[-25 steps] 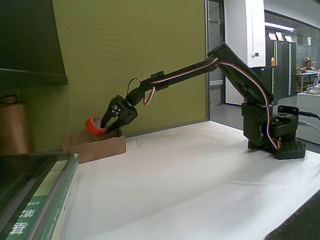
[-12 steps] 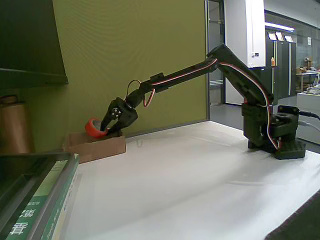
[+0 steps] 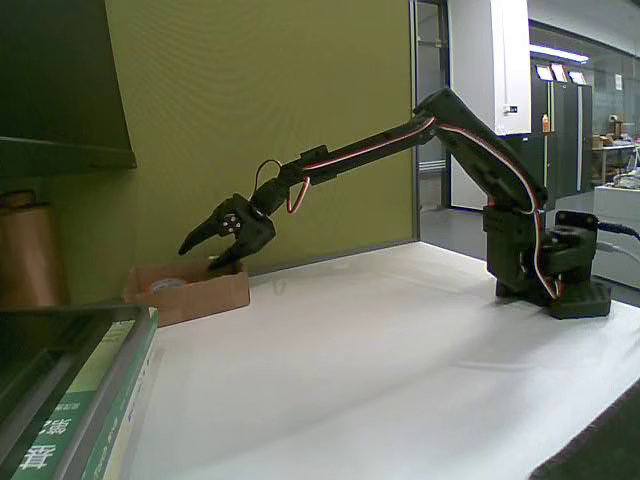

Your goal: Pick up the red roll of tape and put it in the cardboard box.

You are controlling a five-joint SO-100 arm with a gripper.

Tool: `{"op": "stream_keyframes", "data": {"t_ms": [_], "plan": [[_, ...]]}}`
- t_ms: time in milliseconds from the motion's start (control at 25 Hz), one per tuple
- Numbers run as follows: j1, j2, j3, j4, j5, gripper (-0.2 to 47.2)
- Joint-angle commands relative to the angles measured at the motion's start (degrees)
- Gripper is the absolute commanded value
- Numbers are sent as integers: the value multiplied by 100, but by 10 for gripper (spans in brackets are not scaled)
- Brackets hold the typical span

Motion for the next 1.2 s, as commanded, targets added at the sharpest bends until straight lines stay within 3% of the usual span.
{"op": "stream_keyframes", "data": {"t_ms": [0, 40, 120, 200, 480, 760, 1160], "plan": [[62, 650, -44, 26, 220, 297], [70, 738, -62, 26, 404, 278], [35, 949, -105, 26, 589, 115], [-26, 1187, -105, 35, 659, 86], [-246, 2030, 185, 519, 747, 60], [-396, 2733, 457, 1107, 624, 2], [-835, 4509, 1934, 1547, 606, 1]]}}
